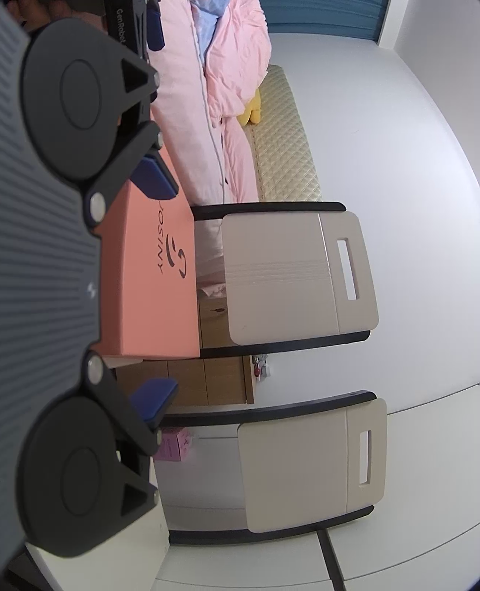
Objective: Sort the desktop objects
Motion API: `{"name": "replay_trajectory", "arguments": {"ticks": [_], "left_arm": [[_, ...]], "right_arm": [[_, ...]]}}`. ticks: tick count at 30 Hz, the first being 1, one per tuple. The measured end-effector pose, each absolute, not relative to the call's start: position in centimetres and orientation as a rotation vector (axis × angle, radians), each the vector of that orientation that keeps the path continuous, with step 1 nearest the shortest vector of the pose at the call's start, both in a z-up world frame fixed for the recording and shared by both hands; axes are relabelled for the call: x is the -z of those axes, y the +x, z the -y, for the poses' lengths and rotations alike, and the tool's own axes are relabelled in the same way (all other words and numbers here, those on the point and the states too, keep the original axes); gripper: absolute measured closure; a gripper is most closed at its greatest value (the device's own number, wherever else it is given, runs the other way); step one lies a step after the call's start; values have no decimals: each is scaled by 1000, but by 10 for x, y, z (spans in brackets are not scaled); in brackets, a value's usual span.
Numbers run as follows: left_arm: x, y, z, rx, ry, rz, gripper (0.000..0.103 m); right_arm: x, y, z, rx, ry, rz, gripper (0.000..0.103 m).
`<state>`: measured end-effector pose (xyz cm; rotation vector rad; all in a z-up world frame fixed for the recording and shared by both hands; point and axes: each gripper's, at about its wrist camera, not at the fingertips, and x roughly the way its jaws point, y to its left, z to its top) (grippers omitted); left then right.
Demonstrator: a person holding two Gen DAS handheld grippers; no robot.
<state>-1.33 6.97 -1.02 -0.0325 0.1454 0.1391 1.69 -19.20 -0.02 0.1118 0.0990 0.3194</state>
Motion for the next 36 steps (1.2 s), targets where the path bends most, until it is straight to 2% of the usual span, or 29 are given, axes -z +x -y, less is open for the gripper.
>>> {"name": "replay_trajectory", "arguments": {"ticks": [36], "left_arm": [[9, -15, -55, -163, 14, -131, 0]], "right_arm": [[-3, 6, 199, -262, 107, -107, 0]]}}
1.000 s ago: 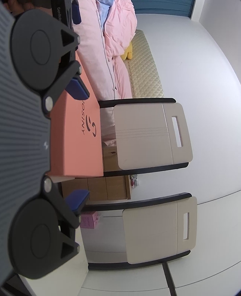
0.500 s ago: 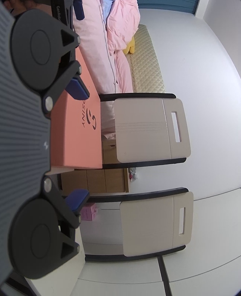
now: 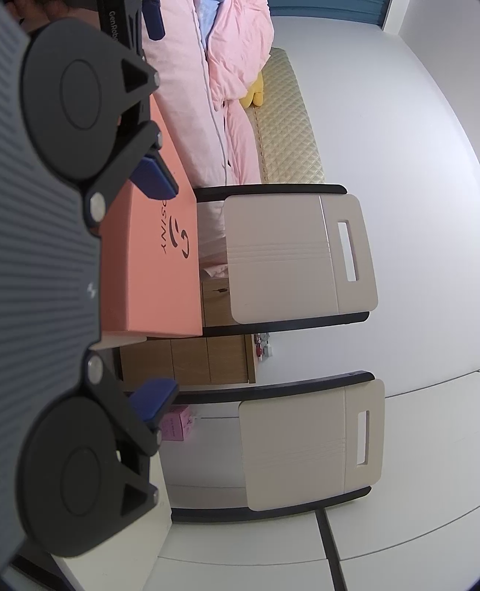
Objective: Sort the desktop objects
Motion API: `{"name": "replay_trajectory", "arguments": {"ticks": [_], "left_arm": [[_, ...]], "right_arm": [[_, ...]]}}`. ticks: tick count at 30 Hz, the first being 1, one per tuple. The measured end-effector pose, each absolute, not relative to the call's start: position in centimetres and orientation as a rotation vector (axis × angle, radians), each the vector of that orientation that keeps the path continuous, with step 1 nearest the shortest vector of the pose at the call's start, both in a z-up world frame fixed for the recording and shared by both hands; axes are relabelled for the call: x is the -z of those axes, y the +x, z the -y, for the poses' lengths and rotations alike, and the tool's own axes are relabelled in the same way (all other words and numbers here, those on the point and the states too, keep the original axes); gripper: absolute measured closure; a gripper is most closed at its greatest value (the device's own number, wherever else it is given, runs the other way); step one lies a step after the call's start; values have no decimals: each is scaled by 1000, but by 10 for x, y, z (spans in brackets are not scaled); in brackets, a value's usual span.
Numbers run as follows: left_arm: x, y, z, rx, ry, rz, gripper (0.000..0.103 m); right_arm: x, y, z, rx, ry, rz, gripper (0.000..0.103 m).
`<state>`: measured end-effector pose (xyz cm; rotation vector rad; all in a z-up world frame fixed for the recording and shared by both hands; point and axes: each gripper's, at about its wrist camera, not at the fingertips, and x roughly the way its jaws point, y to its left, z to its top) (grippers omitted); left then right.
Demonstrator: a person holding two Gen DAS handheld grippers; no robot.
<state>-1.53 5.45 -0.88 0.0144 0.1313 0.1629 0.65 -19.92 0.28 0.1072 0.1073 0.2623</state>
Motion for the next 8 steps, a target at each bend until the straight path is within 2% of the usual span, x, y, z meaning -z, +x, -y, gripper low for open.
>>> {"name": "replay_trajectory", "arguments": {"ticks": [8], "left_arm": [[9, -18, -53, -161, 18, -131, 0]], "right_arm": [[-3, 8, 199, -255, 111, -113, 0]]}}
